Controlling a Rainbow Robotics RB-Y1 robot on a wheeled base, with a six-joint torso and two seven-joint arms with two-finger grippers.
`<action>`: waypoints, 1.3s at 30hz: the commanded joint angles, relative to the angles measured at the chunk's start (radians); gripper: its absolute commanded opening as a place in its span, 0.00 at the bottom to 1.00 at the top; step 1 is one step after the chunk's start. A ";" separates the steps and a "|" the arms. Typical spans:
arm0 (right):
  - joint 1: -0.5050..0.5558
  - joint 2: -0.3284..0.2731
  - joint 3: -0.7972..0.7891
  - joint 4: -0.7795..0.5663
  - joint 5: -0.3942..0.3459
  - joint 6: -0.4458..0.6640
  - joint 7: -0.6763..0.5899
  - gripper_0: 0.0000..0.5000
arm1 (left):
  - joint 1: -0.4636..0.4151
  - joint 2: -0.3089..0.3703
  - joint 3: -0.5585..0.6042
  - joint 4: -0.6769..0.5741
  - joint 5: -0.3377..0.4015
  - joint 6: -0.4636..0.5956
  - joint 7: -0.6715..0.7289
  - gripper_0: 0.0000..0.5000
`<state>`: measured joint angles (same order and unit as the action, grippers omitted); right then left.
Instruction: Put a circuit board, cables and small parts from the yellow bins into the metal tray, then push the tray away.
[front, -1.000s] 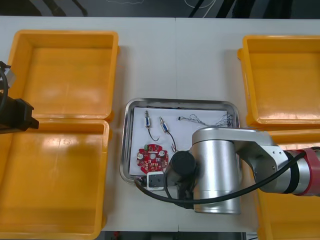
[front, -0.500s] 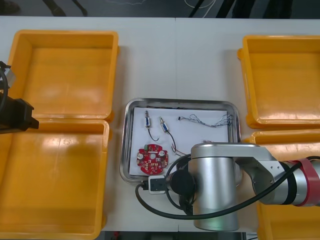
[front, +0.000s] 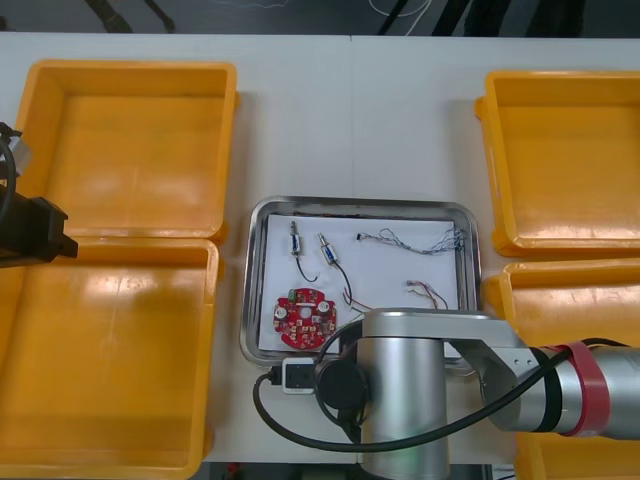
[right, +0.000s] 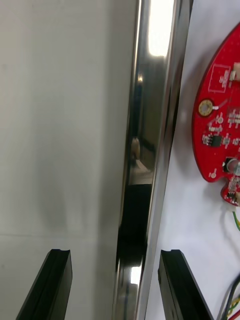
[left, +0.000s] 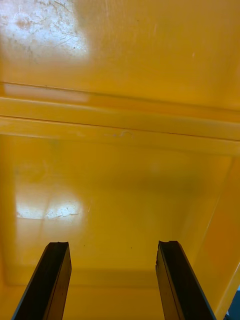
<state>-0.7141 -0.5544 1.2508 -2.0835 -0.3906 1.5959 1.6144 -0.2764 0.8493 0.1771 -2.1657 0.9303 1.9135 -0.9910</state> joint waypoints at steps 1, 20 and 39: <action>0.013 0.037 0.004 -0.001 0.015 -0.008 -0.041 1.00 | 0.014 -0.009 0.027 -0.033 -0.010 0.006 -0.049 1.00; 0.013 0.007 0.004 -0.001 0.035 0.006 -0.044 0.00 | 0.014 -0.009 0.027 -0.033 -0.010 0.006 -0.049 1.00; -0.085 -0.022 0.005 -0.001 -0.013 -0.002 -0.044 0.00 | 0.014 -0.009 0.027 -0.033 -0.010 0.006 -0.049 1.00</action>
<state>-0.7396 -0.5491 1.2508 -2.0726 -0.3808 1.5972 1.6074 -0.2764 0.8493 0.1771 -2.1658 0.9301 1.9135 -0.9910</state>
